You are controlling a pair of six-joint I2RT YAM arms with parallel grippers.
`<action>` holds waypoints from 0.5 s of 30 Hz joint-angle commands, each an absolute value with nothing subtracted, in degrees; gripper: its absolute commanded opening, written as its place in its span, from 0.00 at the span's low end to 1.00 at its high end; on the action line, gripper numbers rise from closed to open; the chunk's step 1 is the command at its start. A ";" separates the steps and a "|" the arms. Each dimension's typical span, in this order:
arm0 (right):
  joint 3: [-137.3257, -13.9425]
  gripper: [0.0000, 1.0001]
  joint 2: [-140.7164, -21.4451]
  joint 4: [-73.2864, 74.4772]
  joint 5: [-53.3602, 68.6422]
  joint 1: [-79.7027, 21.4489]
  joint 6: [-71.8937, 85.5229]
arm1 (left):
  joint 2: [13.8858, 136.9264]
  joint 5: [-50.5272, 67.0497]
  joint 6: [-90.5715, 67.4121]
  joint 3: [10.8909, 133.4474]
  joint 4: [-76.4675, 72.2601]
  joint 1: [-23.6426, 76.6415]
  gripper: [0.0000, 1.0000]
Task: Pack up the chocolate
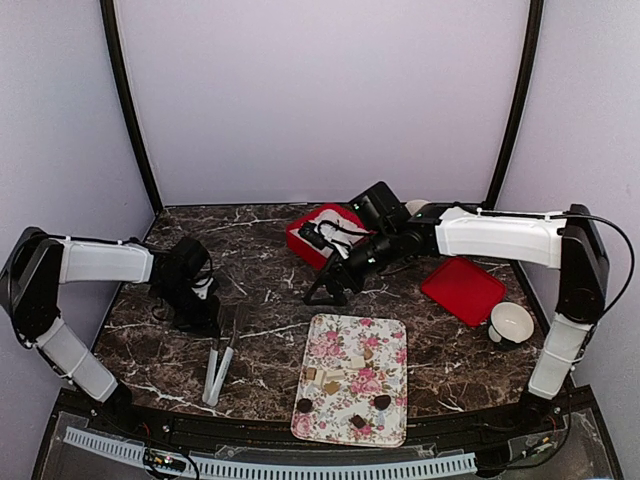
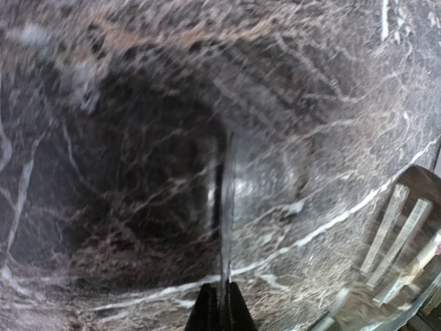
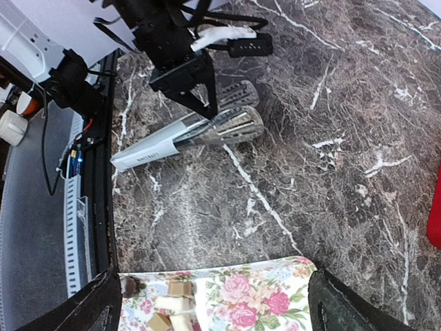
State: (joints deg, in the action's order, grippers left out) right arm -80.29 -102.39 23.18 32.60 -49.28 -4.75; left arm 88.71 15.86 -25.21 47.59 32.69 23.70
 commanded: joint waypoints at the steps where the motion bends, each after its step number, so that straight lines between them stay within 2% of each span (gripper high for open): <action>1: -76.85 0.94 -96.44 20.36 36.41 -49.09 -2.35 | 88.62 19.33 -21.64 51.59 32.29 24.05 0.00; 9: -72.89 0.88 -87.64 17.87 44.07 -46.79 4.76 | 82.83 31.20 -14.08 62.55 29.49 30.37 0.00; 15: -73.03 0.81 -82.78 23.05 46.59 -45.44 4.84 | 85.08 35.65 -8.10 71.07 33.06 38.35 0.00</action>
